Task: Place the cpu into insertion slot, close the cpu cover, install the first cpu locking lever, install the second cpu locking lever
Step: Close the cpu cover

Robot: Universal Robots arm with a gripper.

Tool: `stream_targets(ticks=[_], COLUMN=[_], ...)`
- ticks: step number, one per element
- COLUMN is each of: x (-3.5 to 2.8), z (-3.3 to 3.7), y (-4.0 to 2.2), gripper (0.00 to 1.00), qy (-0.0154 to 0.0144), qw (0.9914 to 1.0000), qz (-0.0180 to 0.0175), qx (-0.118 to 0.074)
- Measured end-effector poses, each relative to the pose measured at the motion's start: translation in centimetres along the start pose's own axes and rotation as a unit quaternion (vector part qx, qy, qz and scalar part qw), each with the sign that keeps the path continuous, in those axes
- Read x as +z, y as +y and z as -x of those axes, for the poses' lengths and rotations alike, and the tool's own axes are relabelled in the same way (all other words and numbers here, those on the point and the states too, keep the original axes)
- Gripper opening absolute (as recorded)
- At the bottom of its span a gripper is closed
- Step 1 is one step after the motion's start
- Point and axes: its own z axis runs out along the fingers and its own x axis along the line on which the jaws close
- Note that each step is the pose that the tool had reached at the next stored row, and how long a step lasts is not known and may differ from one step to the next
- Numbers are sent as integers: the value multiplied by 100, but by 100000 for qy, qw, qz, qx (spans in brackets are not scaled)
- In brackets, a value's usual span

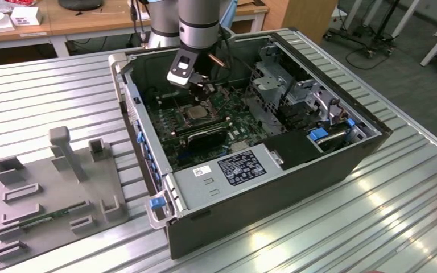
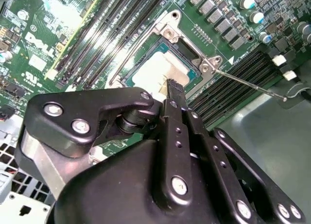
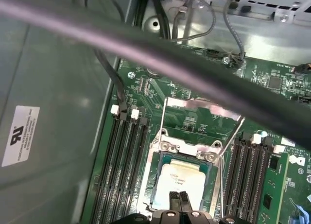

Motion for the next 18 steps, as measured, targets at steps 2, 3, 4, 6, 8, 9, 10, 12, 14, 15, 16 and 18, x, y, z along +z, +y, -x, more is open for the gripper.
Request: stream_targets(ticks=[2, 3, 4, 6, 8, 9, 10, 12, 14, 15, 16, 18], x=[-14, -24, -34, -59, -88, -101, -112, -135, -156, -166, -175, -189], z=[-2, -2, -2, -4, -6, -8, -9, -11, -12, -13, -14, -15], y=[1, 2, 2, 4, 6, 7, 8, 9, 10, 11, 12, 13], gripper=[10, 10, 10, 10, 10, 10, 10, 10, 10, 10, 10, 10], qy=[8, 9, 21, 21, 8, 2, -3, -18, -24, -30, -33, -37], qw=[99999, 99998, 99997, 99993, 99989, 99986, 99982, 99975, 99965, 99958, 99951, 99936], qz=[23, 28, 40, 53, 76, 91, 104, 122, 151, 166, 176, 195], qx=[455, 639, 819, 1153, 1513, 1694, 1877, 2246, 2655, 2891, 3109, 3569])
